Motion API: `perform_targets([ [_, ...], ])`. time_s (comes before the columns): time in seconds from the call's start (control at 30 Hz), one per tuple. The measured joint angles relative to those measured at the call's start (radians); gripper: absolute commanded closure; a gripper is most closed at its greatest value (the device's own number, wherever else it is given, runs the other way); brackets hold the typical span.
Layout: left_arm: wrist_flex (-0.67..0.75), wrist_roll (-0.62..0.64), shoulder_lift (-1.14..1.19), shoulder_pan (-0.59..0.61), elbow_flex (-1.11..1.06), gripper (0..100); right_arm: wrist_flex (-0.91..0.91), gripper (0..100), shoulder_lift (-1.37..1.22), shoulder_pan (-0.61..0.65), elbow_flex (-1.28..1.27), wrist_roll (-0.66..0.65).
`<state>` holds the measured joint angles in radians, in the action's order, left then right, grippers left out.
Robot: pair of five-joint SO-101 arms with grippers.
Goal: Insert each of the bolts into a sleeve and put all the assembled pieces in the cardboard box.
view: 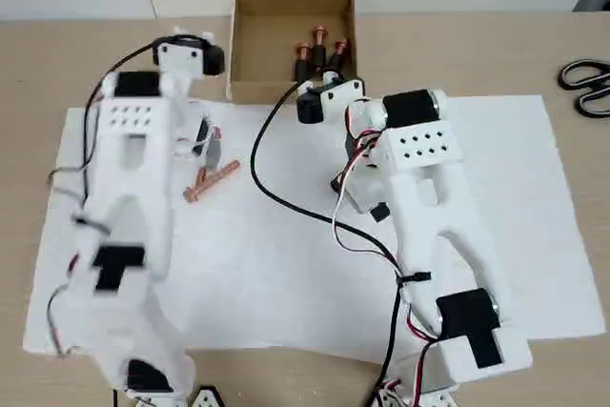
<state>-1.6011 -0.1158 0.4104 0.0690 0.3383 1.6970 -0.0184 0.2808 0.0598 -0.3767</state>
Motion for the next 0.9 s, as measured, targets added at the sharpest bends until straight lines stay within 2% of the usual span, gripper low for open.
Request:
perform_targets([
  [0.23,-0.075,0.002,0.325,0.0,0.414,82,0.0,99.1,0.0,0.0,0.0,0.0],
  [0.4,-0.12,0.002,0.491,0.0,0.632,82,0.0,99.1,0.0,0.0,0.0,0.0],
  [0.57,-0.129,0.0,0.586,0.0,0.721,83,0.0,99.1,0.0,0.0,0.0,0.0],
  [0.73,-0.132,0.002,0.594,0.0,0.738,88,0.0,99.1,0.0,0.0,0.0,0.0],
  [0.9,-0.132,0.002,0.594,0.0,0.738,88,0.0,99.1,0.0,0.0,-0.002,0.0],
])
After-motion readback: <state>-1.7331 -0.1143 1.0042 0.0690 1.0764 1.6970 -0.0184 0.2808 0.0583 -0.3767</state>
